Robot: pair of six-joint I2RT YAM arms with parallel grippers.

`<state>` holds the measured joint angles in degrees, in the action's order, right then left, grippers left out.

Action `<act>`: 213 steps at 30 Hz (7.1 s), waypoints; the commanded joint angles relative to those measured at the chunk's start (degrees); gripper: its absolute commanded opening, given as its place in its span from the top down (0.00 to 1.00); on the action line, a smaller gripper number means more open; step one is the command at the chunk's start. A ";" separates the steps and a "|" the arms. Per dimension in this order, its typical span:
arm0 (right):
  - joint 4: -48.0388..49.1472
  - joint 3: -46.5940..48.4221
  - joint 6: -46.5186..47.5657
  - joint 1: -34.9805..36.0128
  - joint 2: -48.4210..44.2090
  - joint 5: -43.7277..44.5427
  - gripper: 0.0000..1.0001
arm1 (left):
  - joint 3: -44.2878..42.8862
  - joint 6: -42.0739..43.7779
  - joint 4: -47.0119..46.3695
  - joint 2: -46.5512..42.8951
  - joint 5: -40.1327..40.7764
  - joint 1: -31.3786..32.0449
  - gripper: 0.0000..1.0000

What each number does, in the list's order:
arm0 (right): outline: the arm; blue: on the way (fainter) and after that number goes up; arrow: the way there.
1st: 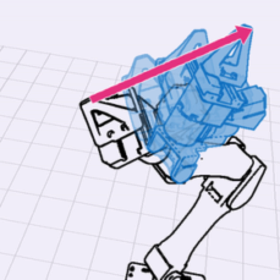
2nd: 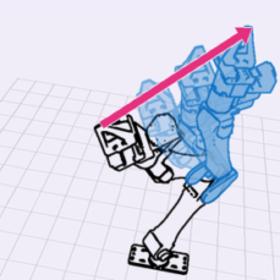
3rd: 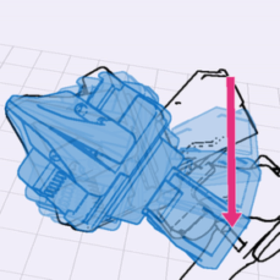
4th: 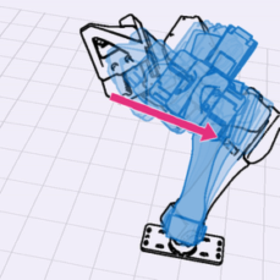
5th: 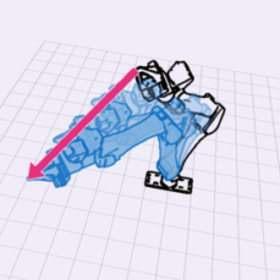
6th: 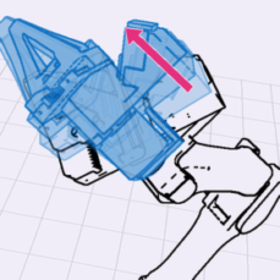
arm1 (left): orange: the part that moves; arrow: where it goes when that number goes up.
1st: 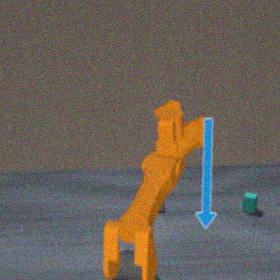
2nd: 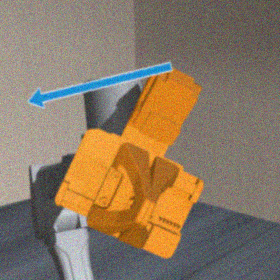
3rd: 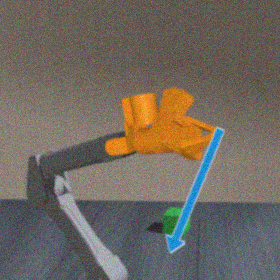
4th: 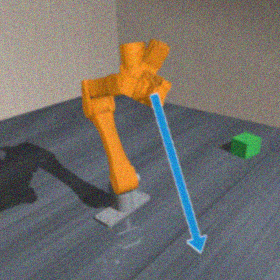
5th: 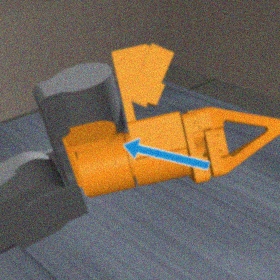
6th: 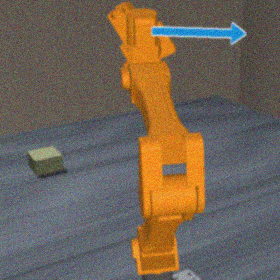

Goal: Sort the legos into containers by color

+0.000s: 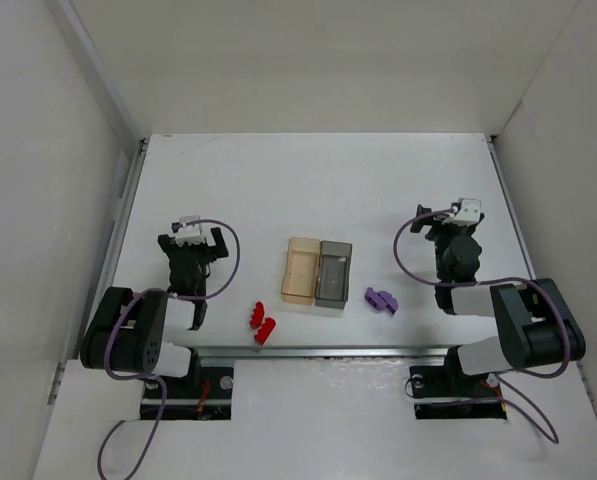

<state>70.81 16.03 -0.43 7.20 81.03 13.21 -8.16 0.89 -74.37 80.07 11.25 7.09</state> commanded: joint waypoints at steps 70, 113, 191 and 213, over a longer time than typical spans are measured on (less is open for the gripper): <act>-121.26 45.49 -24.62 28.22 21.18 -2.84 0.76 | -33.58 17.22 77.36 -28.57 -6.24 21.74 0.01; -113.01 43.13 -35.43 31.30 0.97 -8.64 0.33 | -30.24 24.61 95.54 -22.33 -19.25 21.21 0.28; -103.15 48.48 -29.28 34.02 2.81 -13.83 0.24 | -25.59 84.73 106.71 -9.85 -44.12 26.13 0.49; -103.68 46.82 -31.04 34.02 -0.09 -8.82 0.25 | -38.77 58.20 97.42 -17.33 -46.12 26.13 0.97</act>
<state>-33.17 63.35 -30.48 40.64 83.29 2.42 -45.32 66.00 27.64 62.87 -28.34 33.01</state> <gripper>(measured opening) 0.750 0.599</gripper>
